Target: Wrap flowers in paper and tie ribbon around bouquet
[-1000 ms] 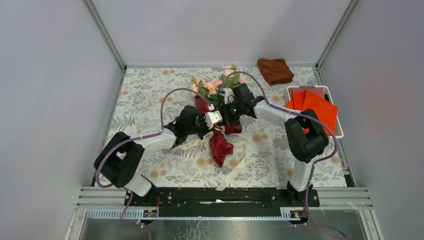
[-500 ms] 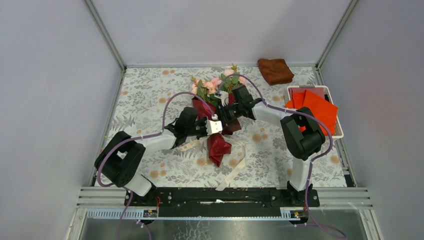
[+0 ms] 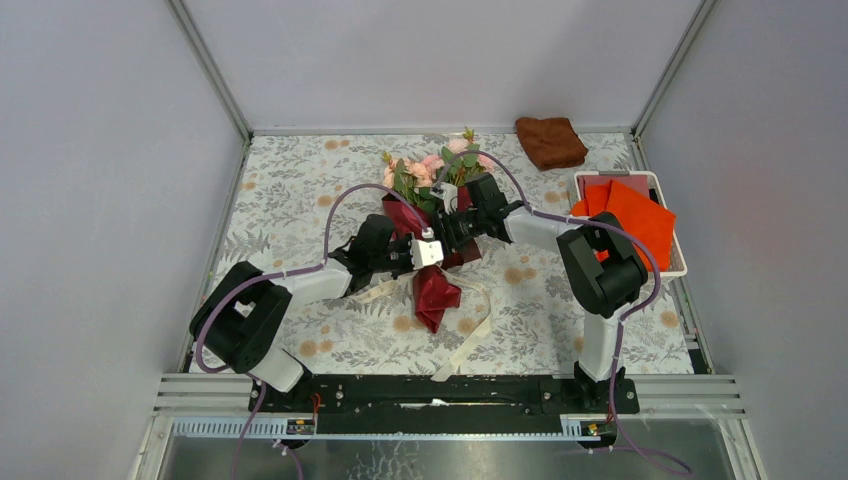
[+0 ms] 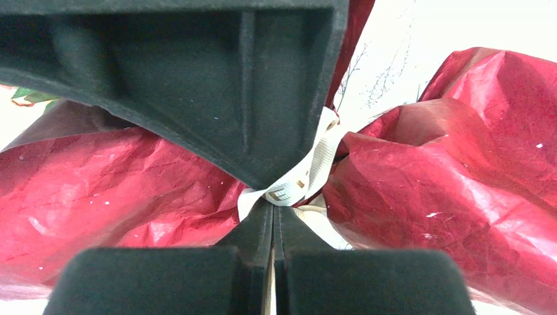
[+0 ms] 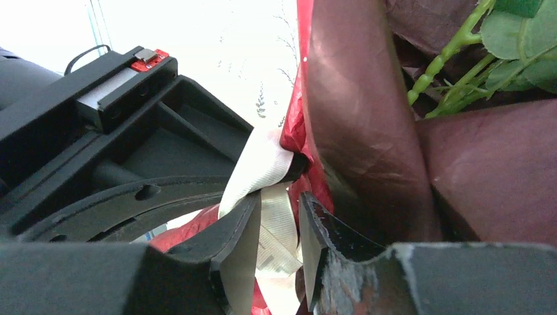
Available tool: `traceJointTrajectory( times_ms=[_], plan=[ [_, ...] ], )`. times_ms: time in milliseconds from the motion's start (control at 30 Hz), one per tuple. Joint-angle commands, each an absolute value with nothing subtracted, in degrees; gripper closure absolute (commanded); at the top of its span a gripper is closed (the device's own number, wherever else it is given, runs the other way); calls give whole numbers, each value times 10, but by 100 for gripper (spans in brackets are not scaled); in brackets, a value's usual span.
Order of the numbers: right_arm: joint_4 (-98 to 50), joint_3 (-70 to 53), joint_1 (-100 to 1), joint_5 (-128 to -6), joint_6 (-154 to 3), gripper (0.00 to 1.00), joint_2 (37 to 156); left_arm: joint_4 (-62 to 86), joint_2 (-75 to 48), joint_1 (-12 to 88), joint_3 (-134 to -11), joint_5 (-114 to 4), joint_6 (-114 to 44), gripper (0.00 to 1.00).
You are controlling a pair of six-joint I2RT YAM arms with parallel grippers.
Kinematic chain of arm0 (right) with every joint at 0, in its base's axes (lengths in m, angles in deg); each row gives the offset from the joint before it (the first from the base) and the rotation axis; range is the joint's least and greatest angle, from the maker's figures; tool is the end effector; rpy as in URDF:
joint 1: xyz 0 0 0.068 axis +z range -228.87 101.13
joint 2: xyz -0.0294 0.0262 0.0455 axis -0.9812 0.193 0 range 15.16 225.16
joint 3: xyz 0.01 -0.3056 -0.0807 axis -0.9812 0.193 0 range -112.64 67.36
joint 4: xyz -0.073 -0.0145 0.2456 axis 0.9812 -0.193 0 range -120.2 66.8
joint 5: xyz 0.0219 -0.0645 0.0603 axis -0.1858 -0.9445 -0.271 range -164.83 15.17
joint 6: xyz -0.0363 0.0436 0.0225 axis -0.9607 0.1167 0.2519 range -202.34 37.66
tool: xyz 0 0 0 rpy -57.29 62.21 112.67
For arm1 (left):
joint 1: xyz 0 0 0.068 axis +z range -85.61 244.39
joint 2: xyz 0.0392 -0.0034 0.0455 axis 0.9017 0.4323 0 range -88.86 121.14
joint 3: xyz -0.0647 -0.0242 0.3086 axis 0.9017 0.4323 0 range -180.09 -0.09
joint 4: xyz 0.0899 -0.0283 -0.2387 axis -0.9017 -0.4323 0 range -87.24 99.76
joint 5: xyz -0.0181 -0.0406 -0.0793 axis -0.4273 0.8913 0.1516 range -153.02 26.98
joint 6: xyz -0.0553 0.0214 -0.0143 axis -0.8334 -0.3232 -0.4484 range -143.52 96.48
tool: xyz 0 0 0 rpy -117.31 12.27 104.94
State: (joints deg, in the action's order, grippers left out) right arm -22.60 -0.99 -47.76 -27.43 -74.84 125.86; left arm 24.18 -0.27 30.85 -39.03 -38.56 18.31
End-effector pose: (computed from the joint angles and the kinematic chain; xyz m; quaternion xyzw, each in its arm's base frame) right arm 0.3466 0.2484 0.2151 -0.3318 0.7844 0.4699 0.2320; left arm 0.2461 -0.1857 0.2114 0.6076 0.6272 -0.1552 0.4619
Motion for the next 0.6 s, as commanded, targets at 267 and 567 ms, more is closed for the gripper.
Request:
traceJointTrajectory(
  times_ms=[267, 567],
  plan=[
    [-250, 0, -464, -289, -807, 64, 1236, 319, 1, 316, -389, -380, 167, 100],
    [-211, 6, -466, -361, -769, 100, 1214, 273, -25, 319, -388, -351, 204, 100]
  ],
)
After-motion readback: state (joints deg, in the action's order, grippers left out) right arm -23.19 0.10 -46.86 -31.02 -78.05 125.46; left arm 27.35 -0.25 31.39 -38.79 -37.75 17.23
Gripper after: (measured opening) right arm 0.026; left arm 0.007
